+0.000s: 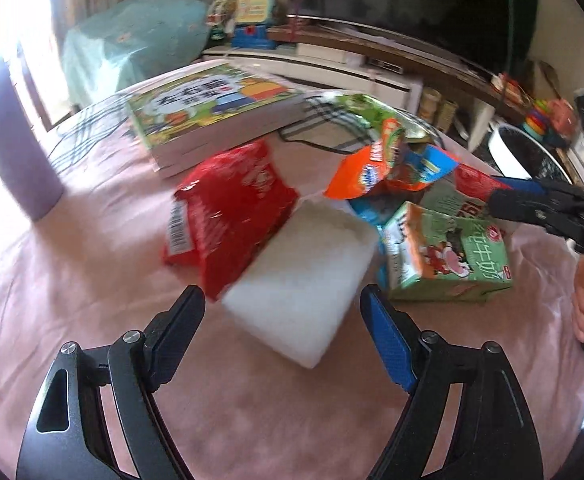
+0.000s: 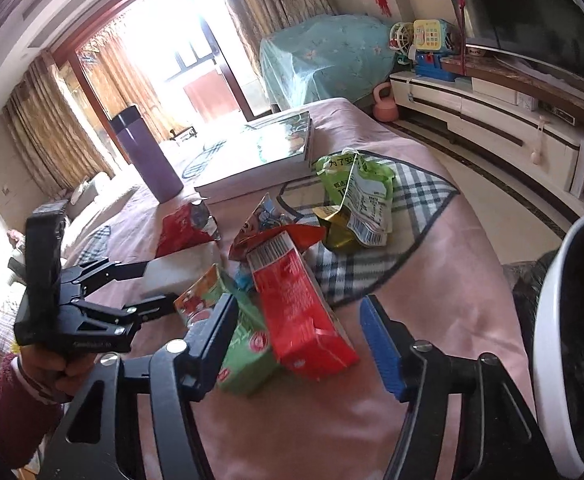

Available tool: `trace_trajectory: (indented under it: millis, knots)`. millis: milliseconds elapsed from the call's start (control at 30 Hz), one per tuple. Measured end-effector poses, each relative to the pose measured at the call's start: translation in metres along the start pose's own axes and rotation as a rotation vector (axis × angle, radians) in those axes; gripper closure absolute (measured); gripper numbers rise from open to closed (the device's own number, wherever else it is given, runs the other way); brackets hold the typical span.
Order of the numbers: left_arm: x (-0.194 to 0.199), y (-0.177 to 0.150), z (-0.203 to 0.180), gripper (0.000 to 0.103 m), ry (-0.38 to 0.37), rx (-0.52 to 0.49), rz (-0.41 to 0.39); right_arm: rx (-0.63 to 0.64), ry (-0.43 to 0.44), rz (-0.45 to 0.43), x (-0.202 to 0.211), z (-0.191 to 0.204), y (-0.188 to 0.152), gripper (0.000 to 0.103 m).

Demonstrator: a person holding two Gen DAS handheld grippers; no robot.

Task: Collect trash
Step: 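Move both grippers back to the table and grasp the red juice carton with the right gripper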

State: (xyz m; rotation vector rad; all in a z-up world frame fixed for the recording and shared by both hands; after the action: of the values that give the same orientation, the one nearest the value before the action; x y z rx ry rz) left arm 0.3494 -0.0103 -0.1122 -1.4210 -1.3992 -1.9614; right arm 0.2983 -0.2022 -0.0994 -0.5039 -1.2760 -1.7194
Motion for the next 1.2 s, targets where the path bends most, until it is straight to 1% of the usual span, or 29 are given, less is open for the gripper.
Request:
trace_trajectory:
  millis: [67,133,167,267,367,467,567,600,667,733,767,867,933,1067,1133,1200]
  knots:
    - [0.000,-0.001,-0.010,0.042,0.009,-0.025,0.006,-0.013,0.001,0.021,-0.004,-0.002,-0.003,0.059]
    - [0.003,-0.003,-0.015,0.043,0.043,-0.033,0.004,-0.023,0.003,0.016,0.001,-0.002,-0.006,0.064]
    - [0.005,-0.005,-0.017,0.044,0.047,-0.029,0.004,-0.025,-0.001,0.013,0.006,-0.003,-0.009,0.069]
    - [0.019,-0.014,-0.023,0.044,0.035,0.018,0.002,-0.039,-0.007,0.003,0.026,-0.008,-0.019,0.070]
    - [0.039,-0.033,-0.036,0.044,0.034,0.086,0.004,-0.024,-0.015,0.011,0.044,-0.012,-0.033,0.070]
    - [0.050,-0.050,-0.053,0.044,0.023,0.152,0.010,-0.010,-0.028,0.034,0.053,-0.019,-0.044,0.070]
    - [0.055,-0.070,-0.072,0.044,-0.010,0.229,0.031,0.003,-0.025,0.057,0.057,-0.028,-0.053,0.070]
    - [0.054,-0.072,-0.077,0.043,-0.006,0.235,0.032,0.006,-0.020,0.058,0.058,-0.030,-0.053,0.070]
    - [0.050,-0.078,-0.086,0.041,0.045,0.245,0.047,0.013,-0.001,0.062,0.056,-0.031,-0.052,0.070]
    - [0.047,-0.081,-0.090,0.036,0.071,0.257,0.067,0.026,0.007,0.064,0.054,-0.030,-0.051,0.069]
    - [0.048,-0.081,-0.090,0.036,0.090,0.265,0.062,0.032,0.010,0.070,0.052,-0.030,-0.049,0.067]
    - [0.056,-0.084,-0.087,0.033,0.124,0.292,0.041,0.036,0.032,0.078,0.047,-0.030,-0.048,0.067]
    - [0.063,-0.086,-0.084,0.033,0.127,0.323,0.018,0.043,0.047,0.080,0.046,-0.031,-0.049,0.067]
    - [0.064,-0.087,-0.083,0.033,0.134,0.356,0.002,0.046,0.066,0.083,0.046,-0.035,-0.049,0.069]
    - [0.061,-0.084,-0.085,0.033,0.123,0.352,-0.007,0.045,0.065,0.086,0.045,-0.038,-0.050,0.070]
    - [0.055,-0.081,-0.089,0.034,0.121,0.340,0.003,0.039,0.071,0.092,0.044,-0.040,-0.052,0.070]
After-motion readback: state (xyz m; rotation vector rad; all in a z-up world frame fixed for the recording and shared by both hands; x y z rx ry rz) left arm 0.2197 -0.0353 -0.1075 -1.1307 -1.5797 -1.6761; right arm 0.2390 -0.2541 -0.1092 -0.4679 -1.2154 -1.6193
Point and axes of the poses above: each gripper's, at about its wrist camera, not at the fingertips, and x roughly against the way its jaws point, z to its left, y to its top, the point moved 5 cm from there along -x, roughly the way its jaws point, and after that the axes turned 7 degrees about z, right-handed, at the moved point
